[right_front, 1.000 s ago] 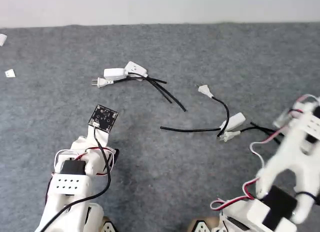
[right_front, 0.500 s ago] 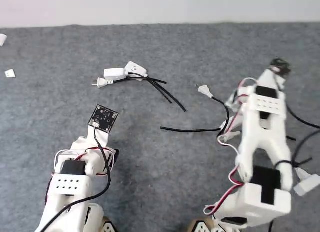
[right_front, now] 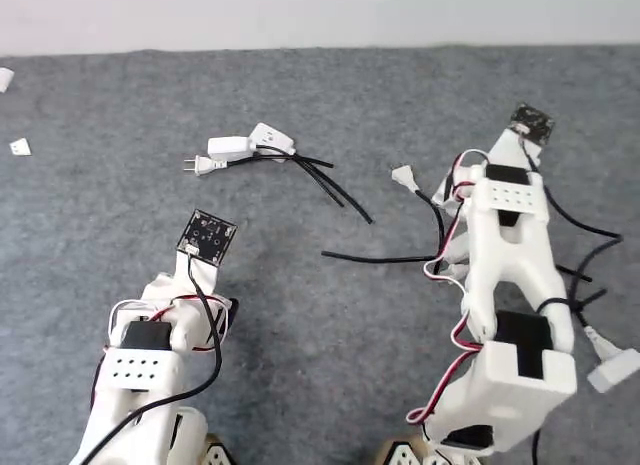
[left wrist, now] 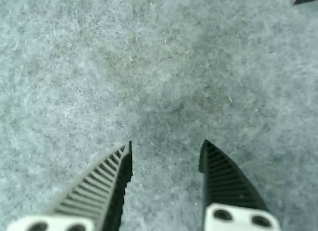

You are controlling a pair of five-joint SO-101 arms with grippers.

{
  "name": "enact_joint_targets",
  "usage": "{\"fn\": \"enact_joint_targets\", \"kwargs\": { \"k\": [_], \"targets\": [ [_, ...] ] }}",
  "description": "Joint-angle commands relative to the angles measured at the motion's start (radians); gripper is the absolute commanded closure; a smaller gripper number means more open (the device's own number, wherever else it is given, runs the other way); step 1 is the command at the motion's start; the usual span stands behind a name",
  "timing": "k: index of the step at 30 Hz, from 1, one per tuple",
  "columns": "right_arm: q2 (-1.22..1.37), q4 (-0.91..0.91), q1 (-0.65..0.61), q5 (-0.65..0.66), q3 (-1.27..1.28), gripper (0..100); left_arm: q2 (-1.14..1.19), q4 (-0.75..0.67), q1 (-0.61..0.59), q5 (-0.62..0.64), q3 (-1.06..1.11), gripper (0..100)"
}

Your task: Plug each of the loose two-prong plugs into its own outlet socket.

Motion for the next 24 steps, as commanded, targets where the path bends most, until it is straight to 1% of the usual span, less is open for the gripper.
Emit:
{"fn": "enact_joint_targets", "kwargs": {
  "k": [1,5,9,13,18,24],
  "targets": [
    [-0.012,0.087,0.039,-0.008,-0.037,78.6,-0.012,-0.029,0.006,0.006,-0.008,79],
    [-0.076,0.127,0.053,-0.008,-0.023,78.6,-0.012,-0.029,0.008,0.006,-0.008,79],
    [-0.125,0.136,0.056,-0.008,0.049,78.4,-0.012,-0.029,0.008,0.006,-0.008,79],
    [-0.124,0.062,0.050,-0.009,0.084,78.6,-0.012,-0.029,0.008,0.006,-0.008,79],
    [-0.061,-0.033,0.050,-0.012,0.055,78.6,-0.012,-0.029,0.008,0.006,-0.008,79],
    [0.012,-0.036,0.039,-0.008,0.002,78.6,-0.012,-0.029,0.008,0.006,-0.008,79]
  ]
}}
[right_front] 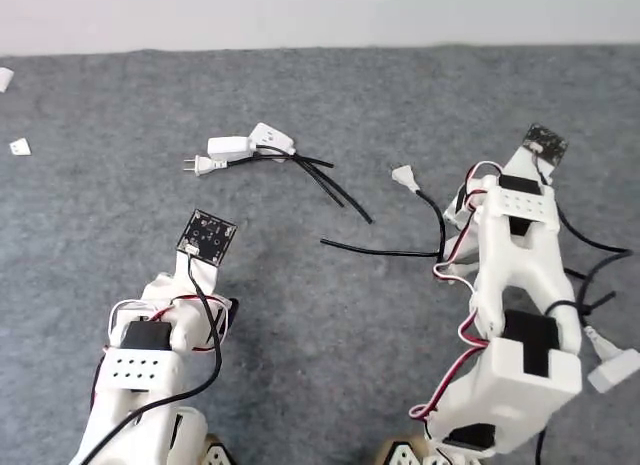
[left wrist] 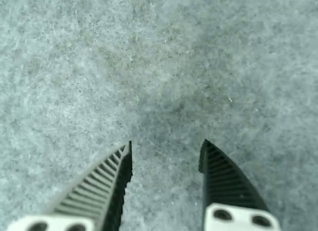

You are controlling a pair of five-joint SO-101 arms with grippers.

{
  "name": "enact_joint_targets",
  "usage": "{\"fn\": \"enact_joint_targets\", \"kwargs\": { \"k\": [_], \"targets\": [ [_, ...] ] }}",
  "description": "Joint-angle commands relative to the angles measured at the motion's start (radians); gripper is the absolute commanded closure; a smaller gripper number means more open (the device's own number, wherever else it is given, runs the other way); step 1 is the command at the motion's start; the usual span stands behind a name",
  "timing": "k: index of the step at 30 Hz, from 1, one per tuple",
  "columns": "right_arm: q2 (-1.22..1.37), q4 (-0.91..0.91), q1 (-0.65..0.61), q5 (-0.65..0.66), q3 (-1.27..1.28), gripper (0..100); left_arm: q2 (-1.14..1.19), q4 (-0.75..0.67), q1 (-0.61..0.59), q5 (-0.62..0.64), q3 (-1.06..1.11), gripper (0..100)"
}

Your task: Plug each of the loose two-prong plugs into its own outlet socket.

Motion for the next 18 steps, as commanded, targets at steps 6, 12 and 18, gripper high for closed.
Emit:
{"fn": "enact_joint_targets", "kwargs": {
  "k": [6,12,18],
  "targets": [
    [0.015,0.019,-0.030,-0.005,-0.061,87.3,-0.012,-0.029,0.008,0.006,-0.008,79],
    [-0.056,0.096,-0.027,0.078,-0.109,99.5,-0.012,-0.029,0.008,0.006,-0.008,79],
    [-0.300,0.257,-0.027,0.087,-0.138,99.1,-0.012,-0.029,0.008,0.006,-0.008,79]
  ]
}}
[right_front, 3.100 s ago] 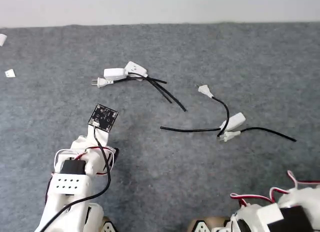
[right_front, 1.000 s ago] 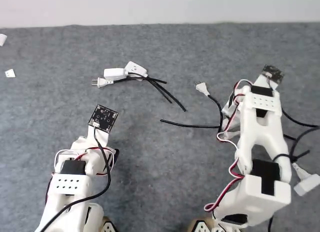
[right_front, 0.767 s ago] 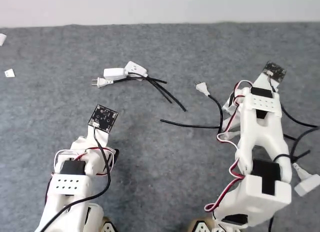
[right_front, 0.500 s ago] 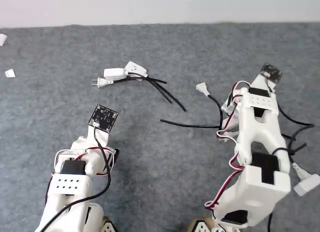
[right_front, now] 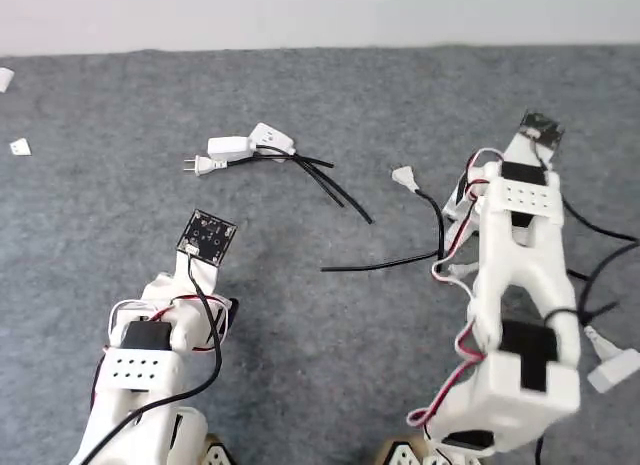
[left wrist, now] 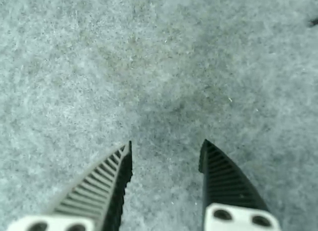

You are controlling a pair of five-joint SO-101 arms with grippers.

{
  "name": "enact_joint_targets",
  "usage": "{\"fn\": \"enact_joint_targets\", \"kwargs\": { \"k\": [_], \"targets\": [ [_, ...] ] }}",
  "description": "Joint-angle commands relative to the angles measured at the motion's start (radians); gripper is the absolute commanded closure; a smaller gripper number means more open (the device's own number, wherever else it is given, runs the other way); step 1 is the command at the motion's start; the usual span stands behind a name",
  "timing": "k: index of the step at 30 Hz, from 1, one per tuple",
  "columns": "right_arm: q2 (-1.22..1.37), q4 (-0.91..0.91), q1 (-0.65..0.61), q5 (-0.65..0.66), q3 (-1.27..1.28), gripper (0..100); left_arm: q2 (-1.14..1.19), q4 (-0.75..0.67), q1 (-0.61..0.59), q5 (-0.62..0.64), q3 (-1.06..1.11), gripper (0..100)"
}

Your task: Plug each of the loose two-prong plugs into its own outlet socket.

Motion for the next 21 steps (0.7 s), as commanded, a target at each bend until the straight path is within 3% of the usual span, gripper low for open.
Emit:
{"fn": "enact_joint_targets", "kwargs": {
  "k": [1,11,16,21],
  "targets": [
    [-0.232,0.088,-0.005,0.037,-0.069,99.1,-0.012,-0.029,0.008,0.006,-0.008,79],
    [-0.808,0.228,-0.012,0.164,-0.098,99.1,-0.012,-0.029,0.008,0.006,-0.008,79],
    [-0.840,0.358,-0.090,0.204,-0.180,99.0,-0.012,-0.029,0.008,0.006,-0.008,79],
    [-0.745,0.472,-0.257,0.310,-0.192,99.0,-0.012,-0.029,0.006,0.006,-0.008,79]
  ]
}}
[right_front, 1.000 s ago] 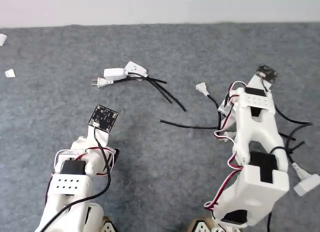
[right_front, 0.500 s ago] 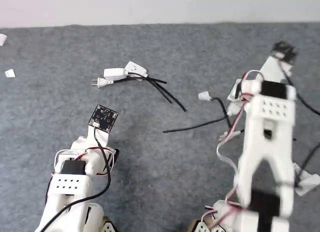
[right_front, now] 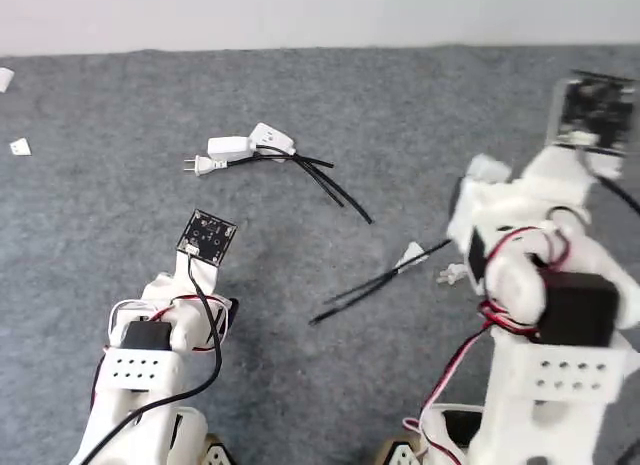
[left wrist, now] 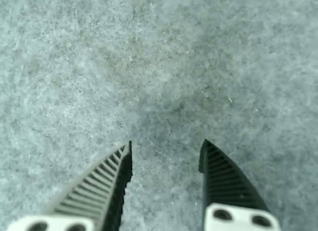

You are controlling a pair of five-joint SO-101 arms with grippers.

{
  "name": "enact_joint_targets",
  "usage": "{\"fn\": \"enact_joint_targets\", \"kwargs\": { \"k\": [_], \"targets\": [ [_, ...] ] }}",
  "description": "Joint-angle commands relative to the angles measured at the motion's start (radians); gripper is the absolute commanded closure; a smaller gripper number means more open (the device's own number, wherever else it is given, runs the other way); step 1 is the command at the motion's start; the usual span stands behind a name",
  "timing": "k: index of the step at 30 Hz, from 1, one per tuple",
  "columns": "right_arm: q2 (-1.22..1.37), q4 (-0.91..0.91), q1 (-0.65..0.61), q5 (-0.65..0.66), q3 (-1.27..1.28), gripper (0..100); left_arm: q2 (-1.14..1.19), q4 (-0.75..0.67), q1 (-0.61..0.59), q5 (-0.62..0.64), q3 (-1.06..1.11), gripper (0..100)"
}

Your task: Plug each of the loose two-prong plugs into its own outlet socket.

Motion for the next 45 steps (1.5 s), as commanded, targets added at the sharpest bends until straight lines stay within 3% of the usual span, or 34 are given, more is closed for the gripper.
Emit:
{"fn": "enact_joint_targets", "kwargs": {
  "k": [1,6,9,25,32,43,45],
  "targets": [
    [0.081,0.085,-0.125,0.112,-0.054,99.0,-0.012,-0.029,0.006,0.006,-0.008,79],
    [0.317,0.240,-0.280,0.255,-0.049,99.0,-0.012,-0.029,0.006,0.006,-0.008,79],
    [0.460,0.248,-0.306,0.242,-0.049,99.0,-0.012,-0.029,0.006,0.006,-0.008,79],
    [1.081,-0.216,-0.386,0.222,-0.055,98.1,-0.012,-0.029,0.005,0.006,-0.008,79],
    [1.104,-0.245,-0.394,0.216,-0.161,81.2,-0.012,-0.029,0.005,0.006,-0.008,79],
    [1.087,-0.053,-0.372,0.153,-0.318,81.3,-0.012,-0.028,0.005,0.006,-0.007,79],
    [1.043,-0.036,-0.341,0.115,-0.321,86.1,-0.012,-0.028,0.005,0.006,-0.007,79]
  ]
}}
